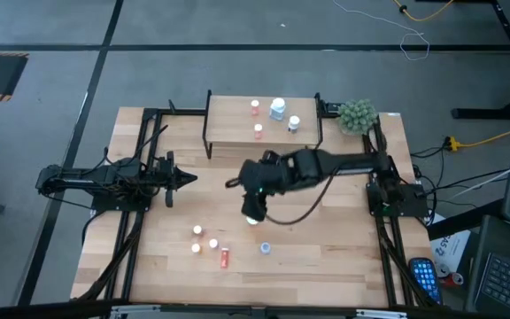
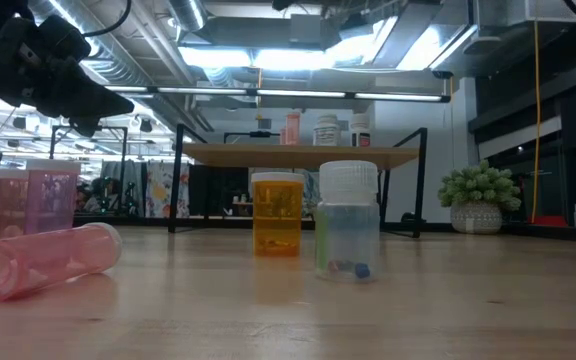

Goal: Pick and place medicine bottles onto shelf by color
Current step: Put the large orange pill bottle on the shelf

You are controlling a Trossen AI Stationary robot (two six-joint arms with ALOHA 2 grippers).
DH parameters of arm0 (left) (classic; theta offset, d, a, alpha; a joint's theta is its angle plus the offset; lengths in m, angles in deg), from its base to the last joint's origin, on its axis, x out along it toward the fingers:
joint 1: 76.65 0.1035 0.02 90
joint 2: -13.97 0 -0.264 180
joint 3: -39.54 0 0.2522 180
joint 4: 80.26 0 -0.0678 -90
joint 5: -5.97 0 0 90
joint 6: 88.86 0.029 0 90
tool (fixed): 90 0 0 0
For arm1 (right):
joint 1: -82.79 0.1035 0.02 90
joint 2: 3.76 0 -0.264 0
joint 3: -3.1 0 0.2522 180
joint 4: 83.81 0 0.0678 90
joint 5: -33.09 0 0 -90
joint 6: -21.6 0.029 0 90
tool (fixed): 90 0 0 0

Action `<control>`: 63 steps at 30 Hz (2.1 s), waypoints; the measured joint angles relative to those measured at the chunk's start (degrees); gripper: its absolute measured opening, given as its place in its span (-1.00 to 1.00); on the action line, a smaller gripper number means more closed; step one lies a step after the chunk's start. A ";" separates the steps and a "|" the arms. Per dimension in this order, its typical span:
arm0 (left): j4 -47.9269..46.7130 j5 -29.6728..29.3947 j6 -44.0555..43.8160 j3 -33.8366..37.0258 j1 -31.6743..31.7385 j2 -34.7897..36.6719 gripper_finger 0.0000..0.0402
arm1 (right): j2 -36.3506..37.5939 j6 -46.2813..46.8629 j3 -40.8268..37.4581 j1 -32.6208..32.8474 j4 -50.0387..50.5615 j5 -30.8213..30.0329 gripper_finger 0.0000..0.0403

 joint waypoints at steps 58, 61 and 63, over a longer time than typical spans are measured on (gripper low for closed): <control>0.55 0.31 0.00 0.00 -0.02 0.01 -1.00 | -16.20 23.16 -0.03 5.11 6.30 0.03 0.43; 0.52 0.26 0.00 0.00 -0.01 0.01 -1.00 | -17.40 25.03 -0.01 5.23 6.65 -0.89 0.43; 0.52 0.26 0.00 0.00 -0.01 0.01 -1.00 | -18.45 26.34 -0.03 5.20 6.90 -0.91 0.43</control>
